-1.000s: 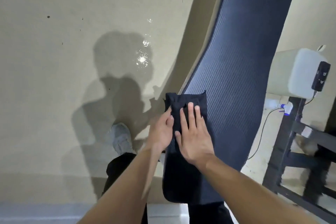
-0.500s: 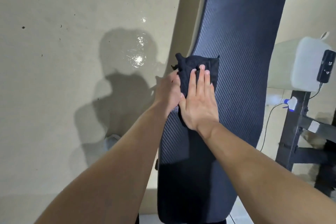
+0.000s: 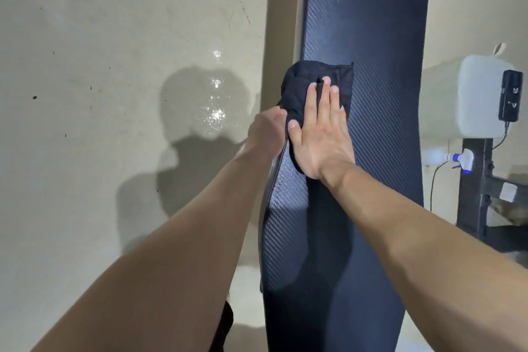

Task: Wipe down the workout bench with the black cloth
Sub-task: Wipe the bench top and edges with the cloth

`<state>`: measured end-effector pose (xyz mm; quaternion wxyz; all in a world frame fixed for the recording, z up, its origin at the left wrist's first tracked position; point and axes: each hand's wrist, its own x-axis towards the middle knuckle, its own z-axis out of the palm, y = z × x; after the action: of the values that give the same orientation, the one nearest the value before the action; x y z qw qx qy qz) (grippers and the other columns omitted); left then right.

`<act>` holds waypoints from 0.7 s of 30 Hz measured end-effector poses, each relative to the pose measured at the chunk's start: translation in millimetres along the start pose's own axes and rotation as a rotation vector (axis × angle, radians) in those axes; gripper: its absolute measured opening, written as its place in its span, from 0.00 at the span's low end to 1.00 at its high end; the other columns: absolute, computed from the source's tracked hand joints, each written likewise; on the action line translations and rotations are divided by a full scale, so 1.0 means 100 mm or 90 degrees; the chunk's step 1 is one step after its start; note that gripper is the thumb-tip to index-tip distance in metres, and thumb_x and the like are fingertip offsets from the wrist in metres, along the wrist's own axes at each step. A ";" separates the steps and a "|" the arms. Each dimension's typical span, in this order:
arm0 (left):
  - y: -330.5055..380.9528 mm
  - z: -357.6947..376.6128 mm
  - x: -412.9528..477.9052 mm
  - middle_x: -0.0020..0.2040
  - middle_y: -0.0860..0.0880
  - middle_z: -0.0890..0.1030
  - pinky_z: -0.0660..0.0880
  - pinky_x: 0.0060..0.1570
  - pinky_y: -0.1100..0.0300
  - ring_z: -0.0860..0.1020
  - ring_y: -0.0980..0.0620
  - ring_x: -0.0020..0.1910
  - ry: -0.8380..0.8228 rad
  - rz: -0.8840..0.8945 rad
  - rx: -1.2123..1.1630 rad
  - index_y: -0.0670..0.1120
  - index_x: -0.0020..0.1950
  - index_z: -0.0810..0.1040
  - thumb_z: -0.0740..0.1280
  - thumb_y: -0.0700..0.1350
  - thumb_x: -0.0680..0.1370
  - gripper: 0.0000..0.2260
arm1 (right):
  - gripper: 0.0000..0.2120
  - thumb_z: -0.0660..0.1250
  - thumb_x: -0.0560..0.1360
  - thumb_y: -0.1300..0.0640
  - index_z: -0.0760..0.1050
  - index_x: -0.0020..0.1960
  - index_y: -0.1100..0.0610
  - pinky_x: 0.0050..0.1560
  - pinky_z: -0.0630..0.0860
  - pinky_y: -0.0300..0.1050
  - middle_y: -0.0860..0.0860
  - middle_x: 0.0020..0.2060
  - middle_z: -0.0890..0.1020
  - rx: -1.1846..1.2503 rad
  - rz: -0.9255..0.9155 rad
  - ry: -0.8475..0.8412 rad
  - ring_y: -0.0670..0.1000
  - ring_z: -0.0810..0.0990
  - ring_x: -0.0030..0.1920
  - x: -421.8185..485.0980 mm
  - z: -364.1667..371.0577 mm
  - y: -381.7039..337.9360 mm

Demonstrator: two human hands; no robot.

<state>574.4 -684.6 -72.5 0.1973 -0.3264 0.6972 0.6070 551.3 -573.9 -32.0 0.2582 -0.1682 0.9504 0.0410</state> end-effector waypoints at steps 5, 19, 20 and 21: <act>-0.42 -0.04 -0.54 0.39 0.49 0.78 0.68 0.41 0.57 0.73 0.52 0.37 -0.035 -0.018 0.010 0.46 0.42 0.74 0.54 0.46 0.84 0.15 | 0.33 0.41 0.83 0.44 0.28 0.78 0.56 0.79 0.39 0.57 0.56 0.77 0.29 0.044 0.041 -0.028 0.56 0.29 0.78 -0.51 0.26 -0.15; 0.28 0.04 0.41 0.32 0.49 0.73 0.63 0.38 0.57 0.69 0.46 0.37 0.049 0.017 0.042 0.45 0.32 0.67 0.57 0.39 0.81 0.16 | 0.33 0.41 0.83 0.42 0.28 0.78 0.56 0.78 0.36 0.55 0.55 0.77 0.27 0.027 -0.008 -0.017 0.55 0.27 0.77 0.40 -0.24 0.10; 0.32 0.05 0.50 0.31 0.48 0.71 0.63 0.39 0.57 0.68 0.45 0.36 0.054 0.020 0.026 0.44 0.31 0.67 0.58 0.39 0.81 0.16 | 0.33 0.41 0.83 0.42 0.28 0.78 0.55 0.78 0.36 0.55 0.55 0.77 0.27 0.018 -0.017 -0.016 0.55 0.27 0.77 0.51 -0.30 0.12; 0.36 0.05 0.59 0.31 0.48 0.71 0.64 0.39 0.57 0.68 0.46 0.36 0.055 0.016 0.004 0.44 0.31 0.67 0.58 0.39 0.81 0.17 | 0.33 0.41 0.83 0.42 0.28 0.78 0.55 0.78 0.36 0.55 0.55 0.77 0.27 0.009 -0.024 -0.011 0.55 0.28 0.77 0.62 -0.35 0.13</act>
<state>506.8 -690.7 -87.0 0.1603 -0.3426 0.7112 0.5926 480.1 -586.2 -33.2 0.2684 -0.1835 0.9452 0.0306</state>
